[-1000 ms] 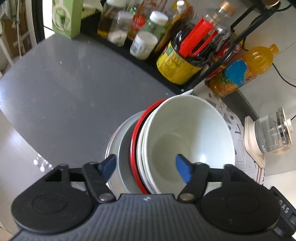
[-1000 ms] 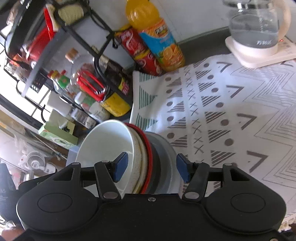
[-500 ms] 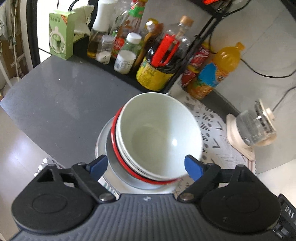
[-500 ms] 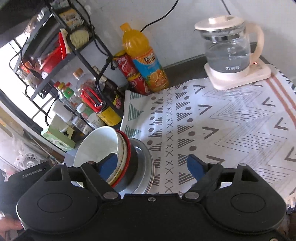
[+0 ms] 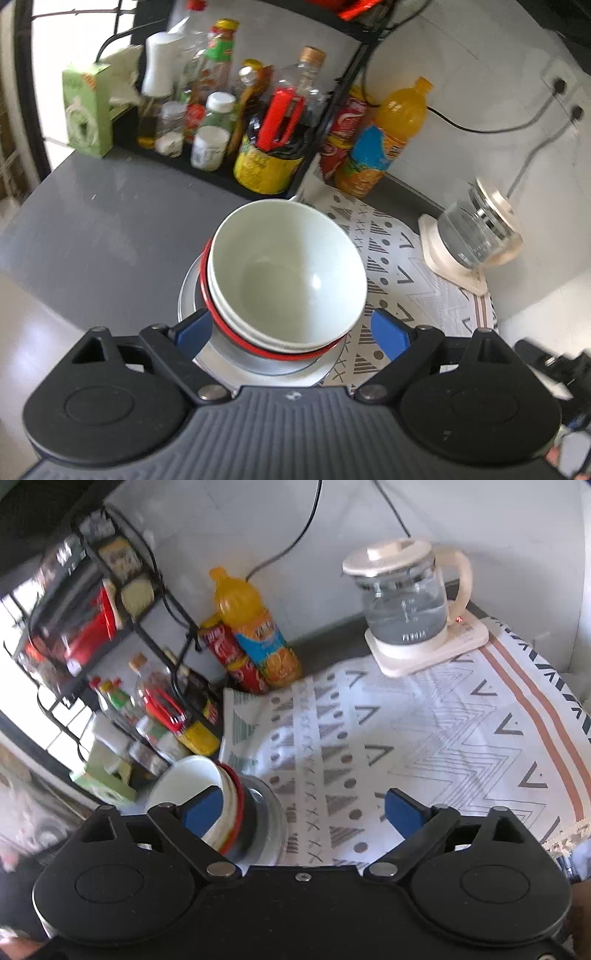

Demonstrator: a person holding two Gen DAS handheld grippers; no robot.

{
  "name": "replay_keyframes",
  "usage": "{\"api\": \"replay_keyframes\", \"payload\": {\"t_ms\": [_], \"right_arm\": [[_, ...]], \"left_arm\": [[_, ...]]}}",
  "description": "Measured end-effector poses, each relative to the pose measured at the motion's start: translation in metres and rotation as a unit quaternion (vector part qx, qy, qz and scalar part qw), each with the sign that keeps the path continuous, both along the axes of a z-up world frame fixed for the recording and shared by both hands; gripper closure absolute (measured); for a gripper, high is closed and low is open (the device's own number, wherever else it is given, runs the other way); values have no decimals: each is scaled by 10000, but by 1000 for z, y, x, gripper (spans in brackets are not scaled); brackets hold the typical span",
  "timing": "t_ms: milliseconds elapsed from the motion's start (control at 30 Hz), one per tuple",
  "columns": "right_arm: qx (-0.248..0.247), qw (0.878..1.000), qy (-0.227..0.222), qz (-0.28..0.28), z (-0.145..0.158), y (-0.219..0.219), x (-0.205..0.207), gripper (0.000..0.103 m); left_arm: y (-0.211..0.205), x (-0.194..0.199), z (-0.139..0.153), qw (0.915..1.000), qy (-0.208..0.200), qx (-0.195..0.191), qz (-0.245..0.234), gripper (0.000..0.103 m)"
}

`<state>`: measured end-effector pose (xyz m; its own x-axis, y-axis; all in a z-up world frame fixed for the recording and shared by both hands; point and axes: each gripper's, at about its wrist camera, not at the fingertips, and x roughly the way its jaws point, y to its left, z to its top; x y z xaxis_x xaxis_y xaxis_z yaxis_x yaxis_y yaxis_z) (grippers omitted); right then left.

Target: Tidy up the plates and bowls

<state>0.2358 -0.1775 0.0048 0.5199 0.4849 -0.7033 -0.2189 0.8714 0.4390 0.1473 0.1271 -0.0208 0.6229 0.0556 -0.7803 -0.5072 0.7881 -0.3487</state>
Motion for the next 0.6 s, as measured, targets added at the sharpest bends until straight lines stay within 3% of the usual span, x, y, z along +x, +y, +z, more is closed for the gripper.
{"api": "replay_keyframes", "payload": {"t_ms": [233,367,600], "right_arm": [[-328,9973,-264,-599,28,-3,-20,0],[-638,9915,-430,-1049,36,0,-33,0],[-852,9817,-589,-1600,47,8,-68,0]], "left_arm": [[12,6,18,9972,-147,72,-728,8],[18,7,29,9930,-249,373,-1092,4],[27,0,38,9864,-422,291,-1561,3]]}}
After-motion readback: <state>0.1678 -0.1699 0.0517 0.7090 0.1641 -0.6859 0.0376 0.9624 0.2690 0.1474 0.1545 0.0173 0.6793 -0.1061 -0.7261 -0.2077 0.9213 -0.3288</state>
